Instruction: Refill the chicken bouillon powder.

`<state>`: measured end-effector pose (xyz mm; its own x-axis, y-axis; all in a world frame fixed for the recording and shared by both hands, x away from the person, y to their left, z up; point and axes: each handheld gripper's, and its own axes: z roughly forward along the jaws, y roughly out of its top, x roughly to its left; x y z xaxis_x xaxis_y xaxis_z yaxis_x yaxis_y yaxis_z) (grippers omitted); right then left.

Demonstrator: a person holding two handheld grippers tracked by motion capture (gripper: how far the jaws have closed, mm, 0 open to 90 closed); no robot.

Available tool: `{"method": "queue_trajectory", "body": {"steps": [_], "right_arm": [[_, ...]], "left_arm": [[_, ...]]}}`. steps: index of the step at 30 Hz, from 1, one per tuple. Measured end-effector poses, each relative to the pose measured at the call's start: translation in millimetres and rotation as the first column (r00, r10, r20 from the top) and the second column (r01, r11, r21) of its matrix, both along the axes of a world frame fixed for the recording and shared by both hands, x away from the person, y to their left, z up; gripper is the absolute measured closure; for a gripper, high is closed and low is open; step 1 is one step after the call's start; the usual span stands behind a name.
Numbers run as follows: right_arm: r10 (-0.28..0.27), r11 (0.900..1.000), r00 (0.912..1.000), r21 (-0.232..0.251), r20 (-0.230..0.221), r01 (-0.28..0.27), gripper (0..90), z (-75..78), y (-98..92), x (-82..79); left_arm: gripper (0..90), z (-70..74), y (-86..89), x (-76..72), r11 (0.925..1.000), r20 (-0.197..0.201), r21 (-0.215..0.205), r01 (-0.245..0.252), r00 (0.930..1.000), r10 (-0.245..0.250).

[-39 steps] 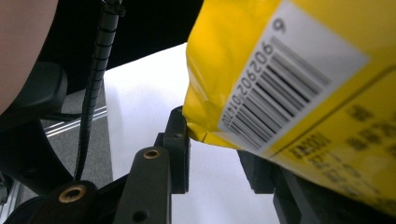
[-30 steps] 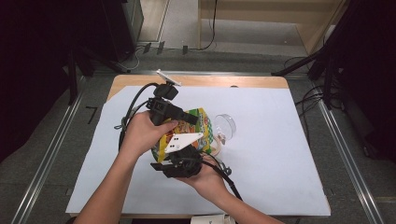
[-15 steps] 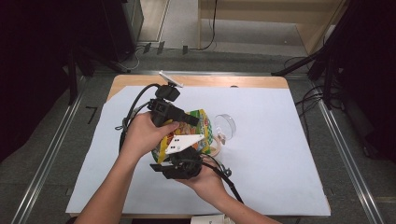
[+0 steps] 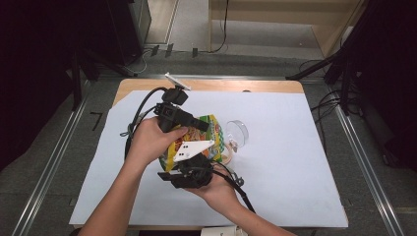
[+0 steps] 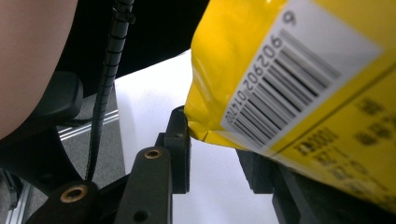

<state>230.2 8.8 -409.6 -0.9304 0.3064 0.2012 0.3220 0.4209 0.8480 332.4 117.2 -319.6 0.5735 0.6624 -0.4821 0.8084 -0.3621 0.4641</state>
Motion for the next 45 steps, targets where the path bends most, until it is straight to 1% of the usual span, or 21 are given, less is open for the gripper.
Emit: {"method": "queue_trajectory", "body": {"steps": [5,6,8,10,11,13,14,16,19,20,22,25,26,27,29,31,36,38,43,45], "right_arm": [[0.002,1.000,1.0000,-0.004,0.009,-0.002,68.4,0.6,-0.1,-0.4],[-0.001,1.000,0.9999,-0.007,0.016,0.001,68.4,0.3,-0.1,-0.4],[-0.001,1.000,0.9999,-0.010,0.017,0.001,68.5,-0.5,-0.1,-0.1],[0.000,1.000,1.0000,-0.007,0.006,0.000,68.6,-1.3,0.0,0.0],[0.001,1.000,1.0000,-0.006,0.007,-0.001,68.6,-1.6,-0.2,0.3],[0.003,1.000,1.0000,-0.004,-0.005,-0.003,68.6,-1.9,-0.1,0.5],[0.003,1.000,1.0000,-0.004,-0.008,-0.003,68.5,-2.0,0.0,0.4],[0.003,1.000,1.0000,-0.005,-0.006,-0.003,68.6,-2.9,0.1,0.8],[0.003,1.000,1.0000,-0.007,-0.002,-0.003,68.6,-4.7,0.0,1.6],[0.001,1.000,1.0000,-0.008,-0.003,-0.001,68.6,-5.1,0.0,2.0],[0.002,1.000,1.0000,-0.008,-0.008,-0.003,68.5,-5.3,-0.2,2.5],[0.005,1.000,0.9998,-0.009,-0.017,-0.005,68.5,-3.2,-0.5,2.3],[0.007,1.000,0.9999,-0.008,-0.011,-0.007,68.5,-2.3,-0.4,2.9],[0.012,1.000,0.9997,-0.012,-0.022,-0.013,68.4,-0.7,0.0,3.0],[0.015,1.000,0.9996,-0.013,-0.024,-0.015,68.4,0.5,0.2,3.4],[0.015,1.000,0.9998,-0.013,-0.012,-0.015,68.2,3.0,0.9,4.3],[0.014,1.000,0.9999,-0.017,-0.006,-0.014,68.3,3.2,0.9,4.4],[0.014,1.000,0.9999,-0.019,-0.009,-0.014,68.4,3.2,1.1,4.5],[0.014,1.000,0.9999,-0.019,-0.002,-0.014,68.9,0.2,2.2,6.5],[0.017,1.000,0.9998,-0.018,-0.013,-0.017,69.1,-0.7,2.6,6.6]], "left_arm": [[68.5,0.0,0.5,0.6,0.9999,-0.003,-0.011,-0.003,1.0000,0.003],[68.5,-0.2,0.3,0.6,0.9999,-0.005,-0.012,-0.001,1.0000,0.001],[68.4,-0.4,-0.7,0.3,1.0000,-0.005,-0.005,0.000,1.0000,0.000],[68.4,-1.5,-1.3,1.1,1.0000,-0.007,0.002,0.007,1.0000,-0.007],[68.5,-2.0,-1.5,1.4,1.0000,-0.007,0.004,0.004,1.0000,-0.004],[68.5,-3.0,-1.0,2.3,1.0000,-0.014,0.002,0.000,0.9999,0.000],[68.5,-3.4,-1.0,2.5,1.0000,-0.015,0.000,-0.001,0.9999,0.001],[68.5,-4.3,-0.9,3.1,1.0000,-0.016,0.009,0.004,0.9999,-0.004],[68.6,-6.3,-0.3,4.6,1.0000,-0.020,0.007,0.006,0.9998,-0.006],[68.6,-7.0,-0.7,4.6,1.0000,-0.022,0.003,-0.003,0.9997,0.003],[68.6,-6.9,-0.4,4.9,1.0000,-0.023,0.002,0.001,0.9997,0.000],[67.9,-5.0,0.2,4.7,1.0000,-0.020,-0.005,-0.002,0.9998,0.002],[67.8,-4.3,1.1,5.1,1.0000,-0.020,-0.007,-0.006,0.9998,0.006],[67.7,-3.9,2.0,5.8,0.9999,-0.022,-0.009,-0.006,0.9997,0.005],[67.7,-3.1,3.0,6.5,0.9999,-0.027,-0.014,-0.009,0.9996,0.009],[67.7,-1.5,3.9,7.8,0.9999,-0.027,-0.014,-0.010,0.9996,0.010],[67.7,-1.9,4.0,8.4,0.9998,-0.029,-0.018,-0.006,0.9996,0.005],[67.7,-2.0,4.1,8.7,0.9998,-0.030,-0.020,-0.008,0.9995,0.008],[67.6,-2.3,3.2,8.1,0.9999,-0.026,-0.010,-0.006,0.9996,0.006],[67.6,-2.5,3.0,8.1,1.0000,-0.027,-0.006,-0.006,0.9996,0.006]]}}
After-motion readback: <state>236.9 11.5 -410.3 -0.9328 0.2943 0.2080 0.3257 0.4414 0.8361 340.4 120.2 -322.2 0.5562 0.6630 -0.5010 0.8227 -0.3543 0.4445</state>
